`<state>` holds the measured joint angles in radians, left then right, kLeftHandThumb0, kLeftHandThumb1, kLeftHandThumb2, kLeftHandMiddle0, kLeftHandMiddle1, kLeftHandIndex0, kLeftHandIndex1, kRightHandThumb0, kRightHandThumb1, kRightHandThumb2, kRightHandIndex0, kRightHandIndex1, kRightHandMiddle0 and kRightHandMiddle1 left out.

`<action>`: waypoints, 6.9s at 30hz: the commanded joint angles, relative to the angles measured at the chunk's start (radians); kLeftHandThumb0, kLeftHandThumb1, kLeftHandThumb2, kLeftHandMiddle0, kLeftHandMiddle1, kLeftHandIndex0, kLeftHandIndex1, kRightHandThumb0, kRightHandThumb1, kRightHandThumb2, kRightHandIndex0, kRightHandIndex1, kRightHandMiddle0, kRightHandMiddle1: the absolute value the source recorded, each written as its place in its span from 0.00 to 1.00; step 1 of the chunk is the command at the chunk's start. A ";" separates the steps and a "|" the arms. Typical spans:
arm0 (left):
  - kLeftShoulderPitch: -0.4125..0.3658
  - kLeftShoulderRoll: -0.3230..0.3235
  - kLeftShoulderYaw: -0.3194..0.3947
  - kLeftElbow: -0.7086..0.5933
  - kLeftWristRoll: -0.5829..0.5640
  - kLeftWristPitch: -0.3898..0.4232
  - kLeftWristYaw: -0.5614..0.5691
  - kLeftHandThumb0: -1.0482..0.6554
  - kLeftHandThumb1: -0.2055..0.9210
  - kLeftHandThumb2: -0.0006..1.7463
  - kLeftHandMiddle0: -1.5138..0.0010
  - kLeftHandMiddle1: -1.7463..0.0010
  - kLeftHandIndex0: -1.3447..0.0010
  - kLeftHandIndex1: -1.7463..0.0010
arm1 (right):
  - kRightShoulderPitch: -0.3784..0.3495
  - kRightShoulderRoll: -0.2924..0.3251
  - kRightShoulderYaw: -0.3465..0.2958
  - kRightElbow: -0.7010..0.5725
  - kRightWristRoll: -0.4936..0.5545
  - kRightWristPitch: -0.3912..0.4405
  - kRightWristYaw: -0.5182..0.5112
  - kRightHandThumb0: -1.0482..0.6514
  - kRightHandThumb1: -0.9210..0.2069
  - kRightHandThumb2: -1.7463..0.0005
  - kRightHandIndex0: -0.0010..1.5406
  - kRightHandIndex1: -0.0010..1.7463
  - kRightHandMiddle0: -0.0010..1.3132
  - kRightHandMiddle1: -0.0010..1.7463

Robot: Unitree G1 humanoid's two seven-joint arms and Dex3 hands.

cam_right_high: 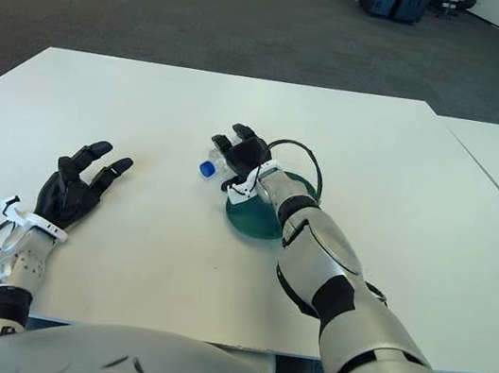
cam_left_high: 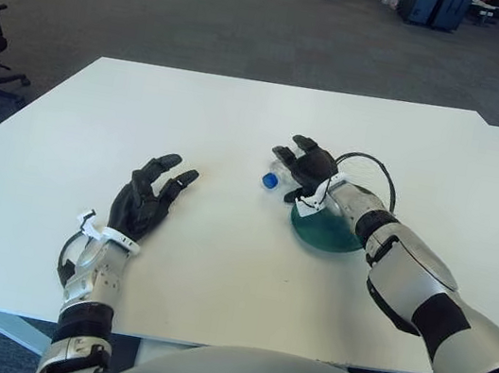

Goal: Put the bottle into the plate.

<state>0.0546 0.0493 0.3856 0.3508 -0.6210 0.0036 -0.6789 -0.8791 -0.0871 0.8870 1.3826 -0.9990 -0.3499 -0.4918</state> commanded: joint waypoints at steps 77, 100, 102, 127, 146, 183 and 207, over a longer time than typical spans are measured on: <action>0.006 0.035 0.007 -0.049 -0.042 0.125 0.063 0.07 1.00 0.56 0.63 0.25 0.74 0.32 | 0.002 0.028 -0.129 0.004 0.104 0.032 0.095 0.62 0.61 0.19 0.45 0.96 0.34 1.00; -0.078 0.046 0.005 0.129 -0.020 0.052 -0.007 0.09 1.00 0.54 0.59 0.28 0.71 0.31 | -0.159 -0.082 -0.272 -0.055 0.177 -0.136 -0.110 0.62 0.59 0.21 0.44 0.97 0.33 1.00; -0.086 0.046 0.004 0.143 -0.019 0.046 -0.010 0.09 1.00 0.54 0.59 0.29 0.71 0.31 | -0.159 -0.090 -0.275 -0.057 0.177 -0.147 -0.128 0.62 0.59 0.21 0.44 0.98 0.32 1.00; -0.213 0.059 0.004 0.359 0.029 -0.041 -0.061 0.09 1.00 0.53 0.59 0.33 0.70 0.29 | -0.110 -0.193 -0.359 -0.095 0.227 -0.254 -0.197 0.62 0.60 0.19 0.43 1.00 0.33 1.00; -0.289 0.076 0.014 0.482 0.055 -0.105 -0.098 0.10 1.00 0.54 0.58 0.38 0.69 0.31 | 0.076 -0.359 -0.362 -0.286 0.202 -0.343 -0.257 0.62 0.64 0.16 0.45 1.00 0.36 1.00; -0.347 0.078 0.015 0.582 0.108 -0.220 -0.112 0.07 1.00 0.56 0.58 0.40 0.71 0.32 | 0.384 -0.458 -0.470 -0.776 0.228 -0.244 0.088 0.62 0.69 0.12 0.48 1.00 0.39 1.00; -0.355 0.093 0.015 0.593 0.121 -0.205 -0.107 0.08 1.00 0.54 0.57 0.40 0.70 0.32 | 0.557 -0.511 -0.477 -1.010 0.147 -0.187 0.164 0.62 0.78 0.06 0.53 1.00 0.45 1.00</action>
<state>-0.2970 0.1327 0.3981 0.9176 -0.5063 -0.2209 -0.7874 -0.3252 -0.5781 0.4319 0.4192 -0.8516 -0.5522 -0.3496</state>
